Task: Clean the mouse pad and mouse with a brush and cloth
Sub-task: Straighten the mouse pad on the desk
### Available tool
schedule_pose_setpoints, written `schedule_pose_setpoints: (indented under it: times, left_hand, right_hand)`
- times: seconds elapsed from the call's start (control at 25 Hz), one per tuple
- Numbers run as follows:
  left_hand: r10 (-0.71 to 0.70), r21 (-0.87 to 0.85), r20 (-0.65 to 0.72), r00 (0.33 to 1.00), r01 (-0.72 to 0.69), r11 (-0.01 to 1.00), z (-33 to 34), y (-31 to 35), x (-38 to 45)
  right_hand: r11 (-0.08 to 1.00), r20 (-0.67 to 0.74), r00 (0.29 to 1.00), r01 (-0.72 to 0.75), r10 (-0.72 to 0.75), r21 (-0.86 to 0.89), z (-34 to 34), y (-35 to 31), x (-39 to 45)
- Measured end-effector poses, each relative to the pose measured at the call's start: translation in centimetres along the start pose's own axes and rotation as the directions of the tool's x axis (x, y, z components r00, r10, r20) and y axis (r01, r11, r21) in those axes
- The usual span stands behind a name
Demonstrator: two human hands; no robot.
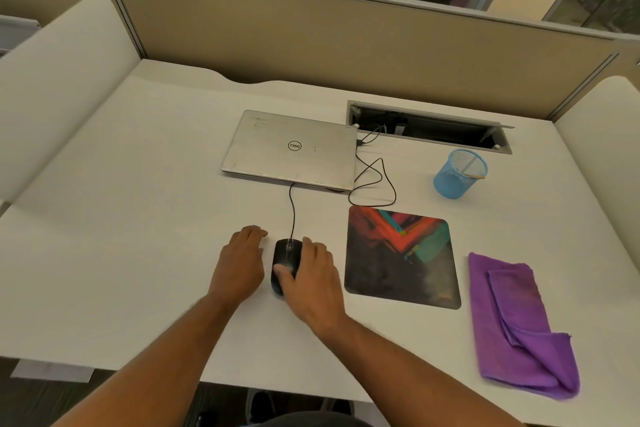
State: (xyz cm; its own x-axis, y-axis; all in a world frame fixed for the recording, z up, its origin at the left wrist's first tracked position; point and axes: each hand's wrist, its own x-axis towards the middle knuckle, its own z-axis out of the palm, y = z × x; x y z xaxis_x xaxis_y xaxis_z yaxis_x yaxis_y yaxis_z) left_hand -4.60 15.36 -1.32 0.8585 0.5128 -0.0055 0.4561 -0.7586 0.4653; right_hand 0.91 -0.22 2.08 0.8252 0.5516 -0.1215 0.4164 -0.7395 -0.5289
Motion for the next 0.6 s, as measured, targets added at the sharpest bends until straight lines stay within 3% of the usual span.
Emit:
schedule_pose_setpoints:
  times: [0.28, 0.6]
  left_hand:
    - [0.04, 0.012, 0.068, 0.997, -0.041, 0.999, 0.2, -0.6, 0.0]
    - [0.054, 0.019, 0.109, 0.993, -0.056, 0.998, 0.6, -1.1, -0.2]
  right_hand:
    - [0.995, 0.088, 0.994, -0.048, 0.056, -0.092, 1.6, -1.5, -0.6]
    - [0.979, 0.039, 0.995, -0.084, 0.092, -0.185, 2.3, -2.6, -0.3]
